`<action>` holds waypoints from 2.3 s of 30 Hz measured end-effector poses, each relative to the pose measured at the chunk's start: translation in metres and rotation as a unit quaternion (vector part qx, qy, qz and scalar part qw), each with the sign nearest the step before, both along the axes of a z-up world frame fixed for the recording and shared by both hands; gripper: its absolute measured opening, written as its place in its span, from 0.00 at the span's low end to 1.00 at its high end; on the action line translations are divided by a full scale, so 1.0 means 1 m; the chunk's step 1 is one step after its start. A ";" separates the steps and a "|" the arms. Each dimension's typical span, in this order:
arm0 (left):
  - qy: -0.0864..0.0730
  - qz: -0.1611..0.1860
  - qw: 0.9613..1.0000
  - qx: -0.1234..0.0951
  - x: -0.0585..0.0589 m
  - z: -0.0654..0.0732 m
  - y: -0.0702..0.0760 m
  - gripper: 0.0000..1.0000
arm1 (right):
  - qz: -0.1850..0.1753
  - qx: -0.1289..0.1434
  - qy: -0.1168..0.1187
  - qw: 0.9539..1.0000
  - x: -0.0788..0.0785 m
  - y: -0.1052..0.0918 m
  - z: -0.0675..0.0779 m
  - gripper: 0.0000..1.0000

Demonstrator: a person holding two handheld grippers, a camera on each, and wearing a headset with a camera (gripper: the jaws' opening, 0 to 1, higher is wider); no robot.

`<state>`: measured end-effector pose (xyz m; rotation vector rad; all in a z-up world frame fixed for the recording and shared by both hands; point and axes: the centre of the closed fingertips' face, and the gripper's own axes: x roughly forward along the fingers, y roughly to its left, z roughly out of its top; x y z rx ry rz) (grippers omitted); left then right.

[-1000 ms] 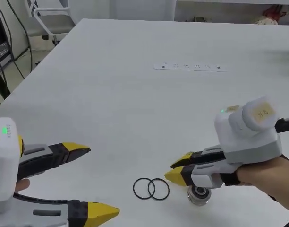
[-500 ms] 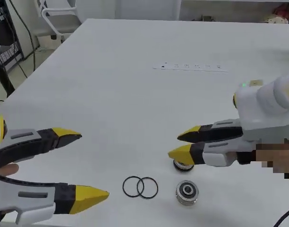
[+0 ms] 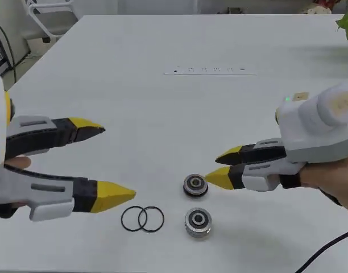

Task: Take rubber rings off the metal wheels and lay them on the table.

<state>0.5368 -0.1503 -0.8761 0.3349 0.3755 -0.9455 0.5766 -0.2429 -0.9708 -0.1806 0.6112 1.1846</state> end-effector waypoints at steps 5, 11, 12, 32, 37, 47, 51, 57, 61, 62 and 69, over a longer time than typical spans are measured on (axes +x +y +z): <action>-0.014 -0.018 1.000 -0.006 0.018 0.003 -0.025 0.64 | -0.009 -0.010 0.016 1.000 0.004 -0.005 -0.020 0.26; -0.028 -0.049 0.998 -0.006 0.036 0.003 -0.048 0.57 | -0.006 -0.018 0.018 1.000 0.000 -0.007 -0.030 0.27; -0.027 -0.051 0.998 -0.008 0.040 0.002 -0.050 0.57 | -0.007 -0.018 0.021 1.000 0.001 -0.007 -0.032 0.26; -0.010 -0.083 0.996 0.024 0.058 -0.089 -0.079 0.37 | -0.003 -0.020 0.028 0.999 -0.002 0.002 -0.050 0.25; 0.005 -0.079 0.996 0.043 0.057 -0.109 -0.075 0.32 | -0.006 -0.018 0.026 0.999 -0.002 0.007 -0.051 0.25; 0.032 -0.069 0.996 0.046 0.055 -0.125 -0.076 0.23 | -0.010 -0.025 0.023 0.999 -0.002 0.007 -0.054 0.23; 0.045 -0.074 0.995 0.040 0.051 -0.129 -0.080 0.19 | -0.010 -0.025 0.017 0.999 -0.001 0.007 -0.055 0.21; 0.056 -0.067 0.996 0.034 0.051 -0.130 -0.082 0.14 | -0.007 -0.026 0.014 1.000 -0.002 0.008 -0.056 0.18; 0.064 -0.061 0.996 0.032 0.049 -0.131 -0.080 0.14 | -0.009 -0.023 0.015 1.000 -0.001 0.008 -0.055 0.18; 0.067 -0.058 0.996 0.030 0.049 -0.131 -0.079 0.14 | -0.009 -0.023 0.013 1.000 -0.001 0.008 -0.055 0.18; 0.074 -0.052 0.996 0.022 0.049 -0.131 -0.079 0.14 | -0.001 -0.027 0.004 1.000 -0.002 0.008 -0.054 0.13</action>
